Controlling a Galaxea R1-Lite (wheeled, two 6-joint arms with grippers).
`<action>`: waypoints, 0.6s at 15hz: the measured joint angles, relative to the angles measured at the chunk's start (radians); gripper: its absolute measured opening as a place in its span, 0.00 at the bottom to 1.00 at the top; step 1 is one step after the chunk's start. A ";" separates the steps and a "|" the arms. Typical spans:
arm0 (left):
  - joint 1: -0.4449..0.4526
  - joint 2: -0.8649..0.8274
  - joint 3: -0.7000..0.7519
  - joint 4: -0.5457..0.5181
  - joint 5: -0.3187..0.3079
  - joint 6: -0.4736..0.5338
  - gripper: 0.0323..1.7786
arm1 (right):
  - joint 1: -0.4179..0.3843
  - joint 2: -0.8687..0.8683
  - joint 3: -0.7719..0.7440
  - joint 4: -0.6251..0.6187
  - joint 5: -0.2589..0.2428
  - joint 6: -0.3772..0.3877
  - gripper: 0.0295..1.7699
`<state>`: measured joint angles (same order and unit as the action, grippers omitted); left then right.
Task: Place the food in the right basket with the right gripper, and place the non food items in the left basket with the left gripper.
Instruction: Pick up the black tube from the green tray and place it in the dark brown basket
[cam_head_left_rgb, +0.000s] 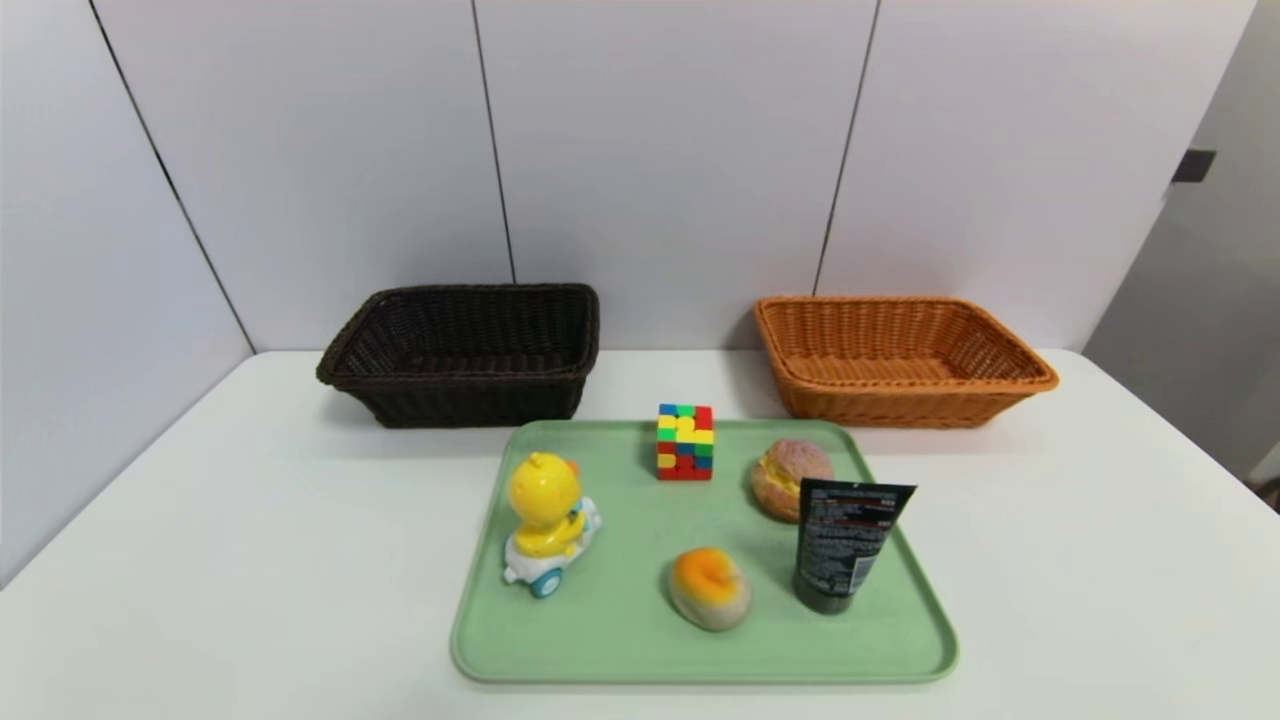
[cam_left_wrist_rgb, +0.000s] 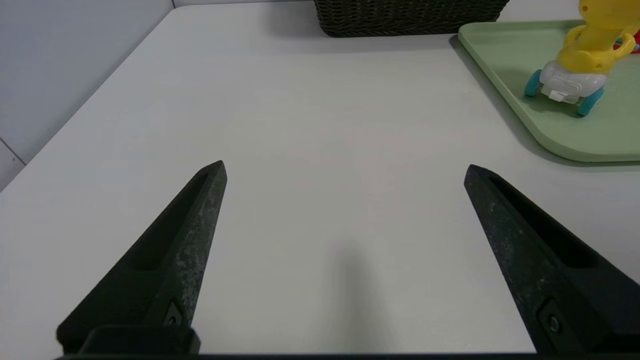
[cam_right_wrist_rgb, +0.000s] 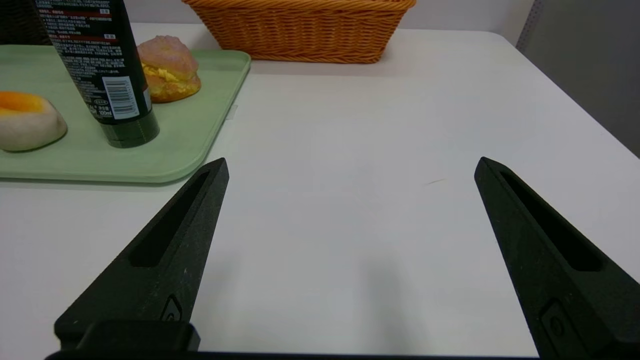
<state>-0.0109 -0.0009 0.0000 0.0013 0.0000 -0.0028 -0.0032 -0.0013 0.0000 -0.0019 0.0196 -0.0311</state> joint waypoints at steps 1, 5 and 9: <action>0.000 0.000 0.000 -0.001 0.000 0.001 0.95 | 0.000 0.000 0.000 0.004 -0.005 0.002 0.96; 0.000 0.000 -0.012 0.004 -0.006 0.011 0.95 | 0.000 0.000 -0.003 0.005 0.000 0.008 0.96; 0.000 0.047 -0.228 0.161 -0.043 0.017 0.95 | 0.000 0.072 -0.131 0.009 0.010 0.016 0.96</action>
<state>-0.0109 0.0462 -0.2279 0.1626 -0.0432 0.0147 -0.0032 0.0706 -0.1309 0.0072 0.0298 -0.0147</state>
